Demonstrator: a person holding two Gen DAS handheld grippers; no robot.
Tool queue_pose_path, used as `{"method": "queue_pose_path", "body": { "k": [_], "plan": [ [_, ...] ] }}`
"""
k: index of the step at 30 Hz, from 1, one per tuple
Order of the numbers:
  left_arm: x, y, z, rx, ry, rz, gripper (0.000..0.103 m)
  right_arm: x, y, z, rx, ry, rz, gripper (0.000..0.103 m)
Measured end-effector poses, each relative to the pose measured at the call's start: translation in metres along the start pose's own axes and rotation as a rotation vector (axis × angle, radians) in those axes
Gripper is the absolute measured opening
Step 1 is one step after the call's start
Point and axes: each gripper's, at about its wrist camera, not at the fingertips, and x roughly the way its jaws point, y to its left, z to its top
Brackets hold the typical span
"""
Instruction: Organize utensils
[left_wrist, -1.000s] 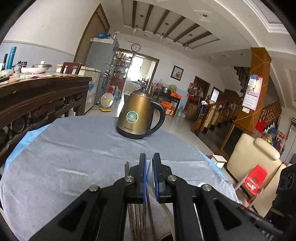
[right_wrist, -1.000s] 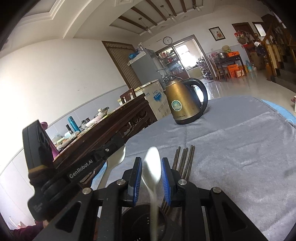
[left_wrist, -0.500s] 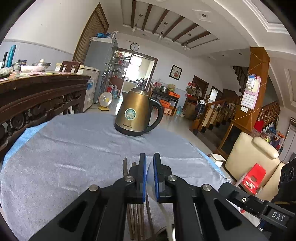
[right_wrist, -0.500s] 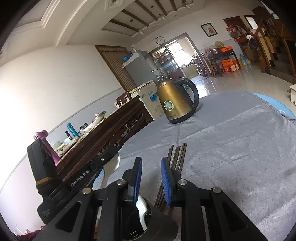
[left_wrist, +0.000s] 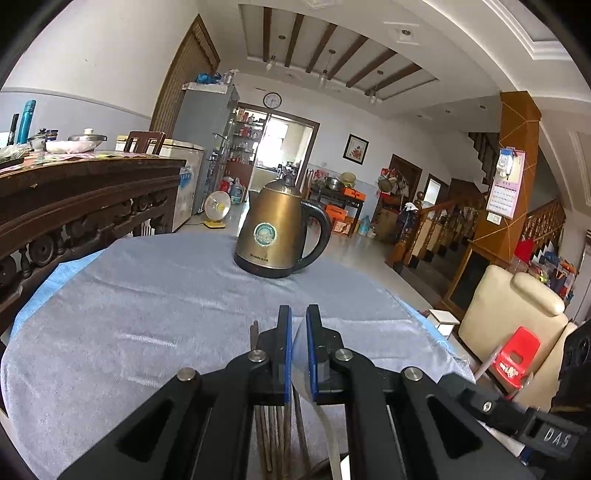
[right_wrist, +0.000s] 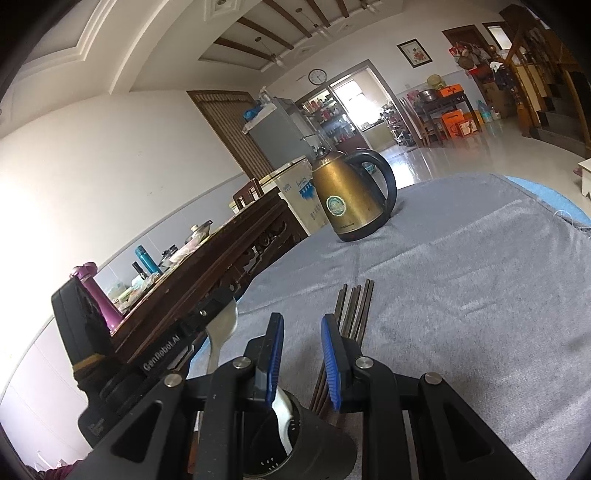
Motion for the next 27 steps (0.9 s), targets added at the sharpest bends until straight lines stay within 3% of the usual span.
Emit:
{"method": "queue_pose_path", "body": {
  "k": [19,20,21,22,23,27],
  "plan": [
    [-0.002,0.017,0.005,-0.071,0.016,-0.002,0.008,-0.002,-0.007,0.001,0.023,0.006,-0.006,0.023],
    [-0.002,0.025,0.01,-0.089,0.015,0.002,0.012,-0.002,-0.007,0.001,0.024,0.006,-0.007,0.023],
    [-0.002,0.03,0.012,-0.101,0.019,0.005,0.032,-0.001,-0.008,0.002,0.027,0.008,-0.01,0.023],
    [-0.001,0.038,0.015,-0.117,0.025,0.015,0.04,-0.001,-0.009,0.002,0.029,0.01,-0.011,0.023],
    [0.001,0.049,0.018,-0.142,0.036,0.042,0.056,-0.001,-0.01,0.002,0.033,0.011,-0.012,0.023],
    [0.008,0.076,0.021,-0.198,0.075,0.104,0.059,0.002,-0.014,0.002,0.059,0.021,-0.011,0.023]
  ]
}}
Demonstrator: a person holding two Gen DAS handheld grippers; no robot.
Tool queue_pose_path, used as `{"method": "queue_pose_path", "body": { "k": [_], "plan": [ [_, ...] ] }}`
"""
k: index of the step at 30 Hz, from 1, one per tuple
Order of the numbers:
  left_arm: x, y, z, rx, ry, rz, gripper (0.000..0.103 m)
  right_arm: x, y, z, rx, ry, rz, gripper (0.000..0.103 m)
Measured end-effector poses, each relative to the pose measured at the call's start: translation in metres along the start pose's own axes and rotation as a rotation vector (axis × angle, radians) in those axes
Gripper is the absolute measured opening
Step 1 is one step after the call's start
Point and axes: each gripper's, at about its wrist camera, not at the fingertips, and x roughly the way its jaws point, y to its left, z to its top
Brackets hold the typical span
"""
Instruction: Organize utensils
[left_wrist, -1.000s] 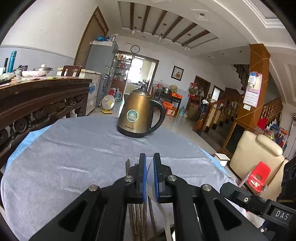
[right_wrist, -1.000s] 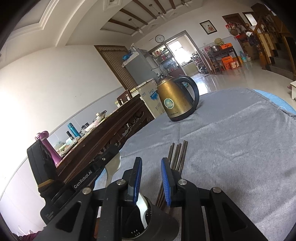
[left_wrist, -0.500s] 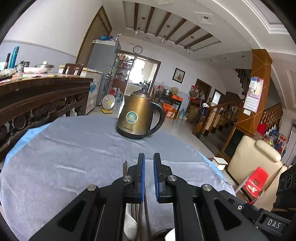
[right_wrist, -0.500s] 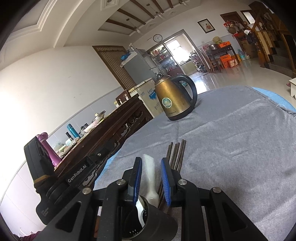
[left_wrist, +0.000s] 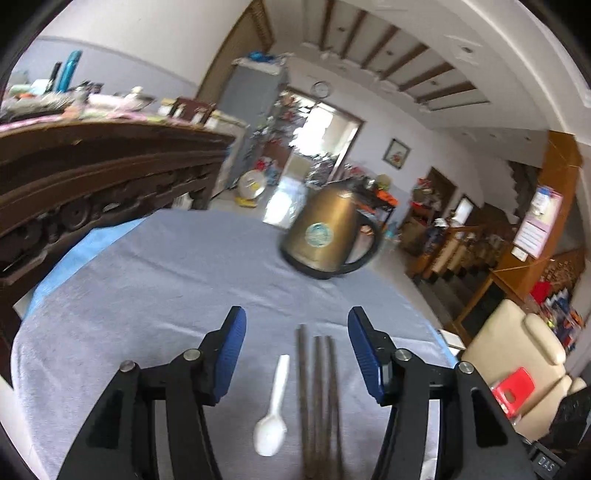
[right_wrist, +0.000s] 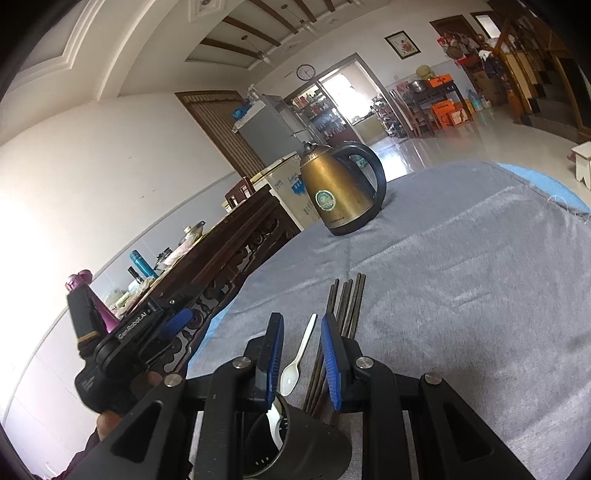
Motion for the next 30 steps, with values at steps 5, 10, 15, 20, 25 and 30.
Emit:
{"method": "queue_pose_path", "body": {
  "k": [5,10,15,20,25,30],
  "plan": [
    [0.042,0.0,-0.011,0.077,0.171,0.119,0.06,0.01,-0.006,-0.003,0.025,0.043,-0.01,0.023],
    [0.091,-0.018,-0.041,0.247,0.379,0.191,0.06,0.015,-0.014,-0.003,0.037,0.058,-0.026,0.023],
    [0.111,-0.017,-0.067,0.284,0.484,0.211,0.059,0.016,-0.023,0.0,0.058,0.061,-0.043,0.023],
    [0.112,-0.009,-0.078,0.268,0.497,0.164,0.04,0.02,-0.03,0.001,0.07,0.067,-0.052,0.024],
    [0.109,-0.013,-0.081,0.303,0.494,0.128,0.027,0.026,-0.029,-0.001,0.075,0.078,-0.048,0.025],
    [0.109,-0.005,-0.075,0.248,0.51,0.094,0.027,0.024,-0.025,-0.001,0.062,0.077,-0.045,0.025]
  ]
}}
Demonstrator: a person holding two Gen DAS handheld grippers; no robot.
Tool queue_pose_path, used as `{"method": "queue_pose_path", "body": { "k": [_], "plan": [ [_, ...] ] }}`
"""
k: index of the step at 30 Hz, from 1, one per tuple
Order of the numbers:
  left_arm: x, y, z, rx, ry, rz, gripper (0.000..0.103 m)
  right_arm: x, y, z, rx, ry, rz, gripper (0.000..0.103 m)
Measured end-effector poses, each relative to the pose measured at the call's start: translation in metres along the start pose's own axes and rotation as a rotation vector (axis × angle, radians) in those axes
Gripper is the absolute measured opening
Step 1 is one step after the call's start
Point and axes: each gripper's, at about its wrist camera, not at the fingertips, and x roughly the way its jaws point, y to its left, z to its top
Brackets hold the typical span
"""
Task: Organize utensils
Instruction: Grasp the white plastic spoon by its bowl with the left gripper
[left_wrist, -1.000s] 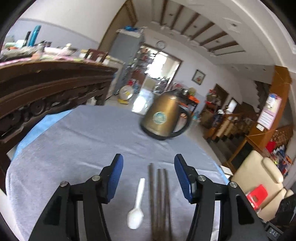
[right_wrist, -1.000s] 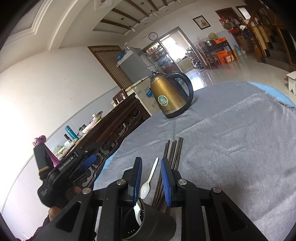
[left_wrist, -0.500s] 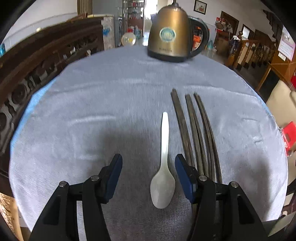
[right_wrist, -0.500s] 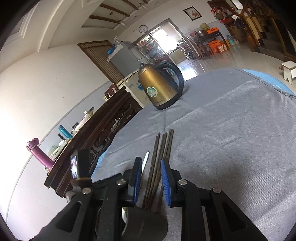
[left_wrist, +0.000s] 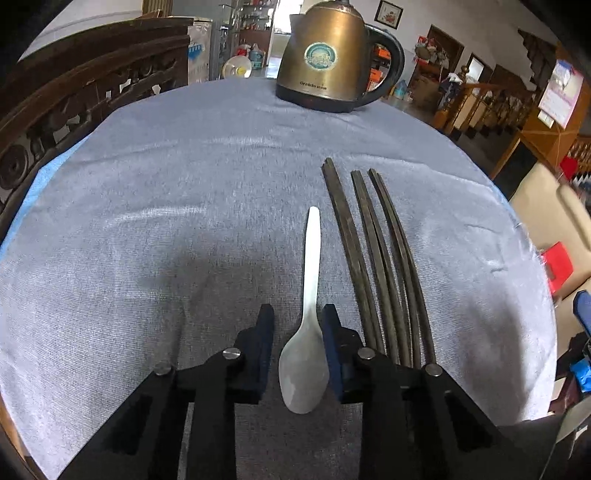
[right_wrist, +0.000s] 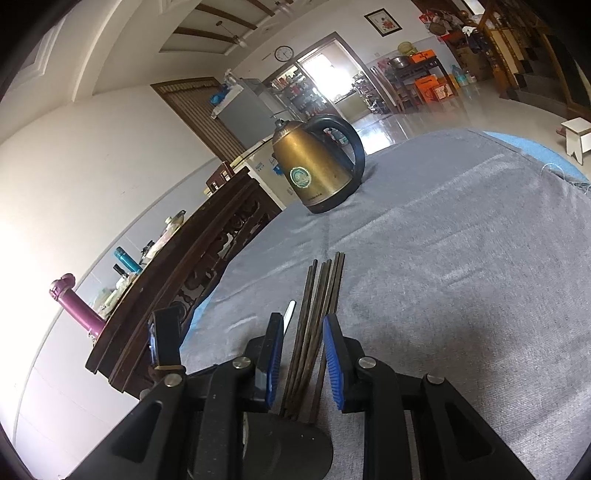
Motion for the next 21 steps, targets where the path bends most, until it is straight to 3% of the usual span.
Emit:
{"method": "queue_pose_path", "body": {
  "k": [5,13,15,21],
  "plan": [
    [-0.006,0.005,-0.007,0.03,-0.014,-0.033,0.038,0.0,0.0,0.0,0.0,-0.002,0.002,0.025],
    [-0.005,-0.007,-0.013,0.122,-0.027,-0.025,0.039,0.004,0.005,-0.004,-0.01,0.013,0.007,0.025],
    [-0.003,-0.006,-0.012,0.134,-0.028,-0.023,0.026,0.002,0.005,-0.003,-0.011,0.007,0.007,0.025],
    [-0.008,0.004,-0.013,0.087,-0.041,-0.052,0.026,-0.002,0.004,-0.001,-0.001,-0.006,0.006,0.025]
  ]
}}
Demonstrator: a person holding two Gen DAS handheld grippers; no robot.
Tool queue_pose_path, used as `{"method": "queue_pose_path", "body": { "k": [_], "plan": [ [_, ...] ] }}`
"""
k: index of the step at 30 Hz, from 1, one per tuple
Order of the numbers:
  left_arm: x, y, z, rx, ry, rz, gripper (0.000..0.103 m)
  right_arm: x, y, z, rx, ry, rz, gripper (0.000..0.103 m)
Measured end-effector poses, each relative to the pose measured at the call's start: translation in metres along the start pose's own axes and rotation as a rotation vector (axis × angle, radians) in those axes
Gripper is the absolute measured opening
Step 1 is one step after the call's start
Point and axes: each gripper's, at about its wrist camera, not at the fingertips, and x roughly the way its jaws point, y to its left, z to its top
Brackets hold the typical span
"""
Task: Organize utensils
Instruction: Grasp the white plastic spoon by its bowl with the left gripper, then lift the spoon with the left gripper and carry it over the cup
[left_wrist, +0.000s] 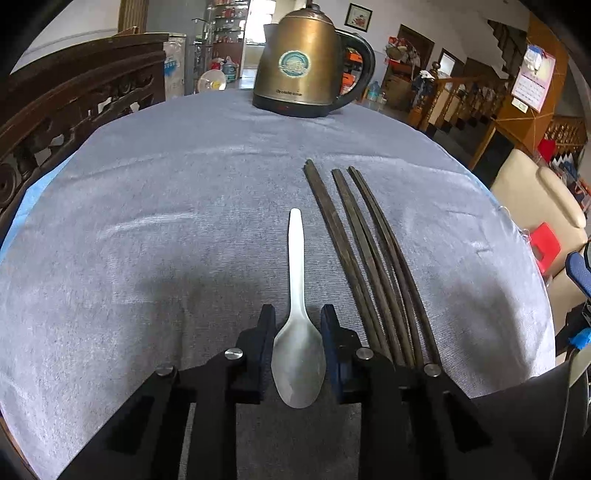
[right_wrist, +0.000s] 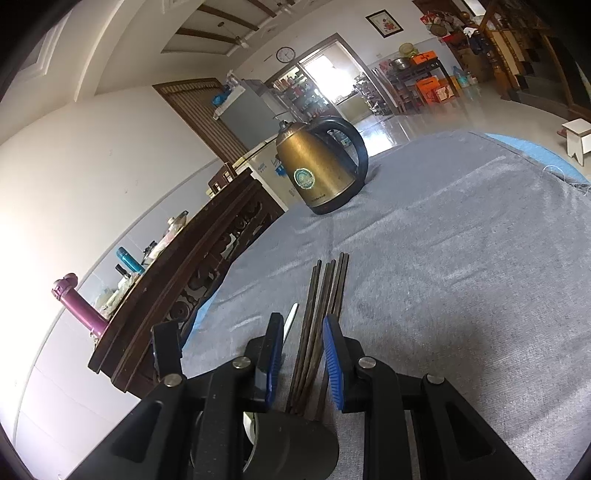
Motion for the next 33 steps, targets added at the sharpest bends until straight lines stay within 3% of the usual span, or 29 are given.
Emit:
{"method": "queue_pose_path", "body": {
  "k": [1,2,7,12,13,15,16,19,21,26,29,31,33],
  "plan": [
    [-0.003,0.001,0.0,-0.005,-0.009,0.0,0.025,0.0,0.001,0.0,-0.002,-0.001,0.001,0.025],
    [-0.007,0.002,0.001,-0.011,-0.025,-0.003,0.0,-0.001,0.002,0.0,-0.004,-0.001,0.002,0.025],
    [-0.045,0.0,0.01,-0.016,-0.114,-0.015,0.001,-0.003,0.011,-0.001,-0.032,-0.005,0.012,0.025],
    [-0.037,0.001,0.012,-0.015,-0.06,-0.021,0.001,-0.006,0.014,-0.003,-0.032,-0.005,0.018,0.025],
    [-0.032,0.0,0.01,-0.012,-0.038,-0.022,0.002,-0.007,0.015,-0.003,-0.033,-0.006,0.018,0.025],
    [-0.021,-0.001,0.005,-0.007,0.021,-0.011,0.015,-0.007,0.014,-0.003,-0.032,-0.005,0.016,0.025],
    [-0.018,-0.001,0.0,-0.01,0.035,-0.014,0.016,-0.007,0.013,-0.003,-0.03,-0.005,0.015,0.025],
    [-0.022,-0.003,-0.009,-0.001,0.029,-0.04,0.024,-0.005,0.01,-0.001,-0.02,0.0,0.015,0.025],
    [-0.026,-0.002,-0.014,0.006,0.015,-0.043,0.049,-0.004,0.008,-0.001,-0.017,0.005,0.016,0.025],
    [-0.019,-0.005,-0.025,0.053,0.038,-0.034,0.05,0.0,0.005,-0.004,-0.007,0.022,0.02,0.026],
    [-0.015,-0.011,-0.026,0.114,0.007,-0.009,0.05,0.002,0.003,-0.005,-0.001,0.026,0.02,0.025],
    [-0.014,-0.012,-0.025,0.137,-0.003,-0.013,0.046,0.001,0.003,-0.004,-0.003,0.024,0.017,0.025],
    [-0.012,-0.013,-0.023,0.165,-0.004,-0.005,0.03,0.001,0.002,-0.003,-0.002,0.02,0.015,0.025]
  ]
}}
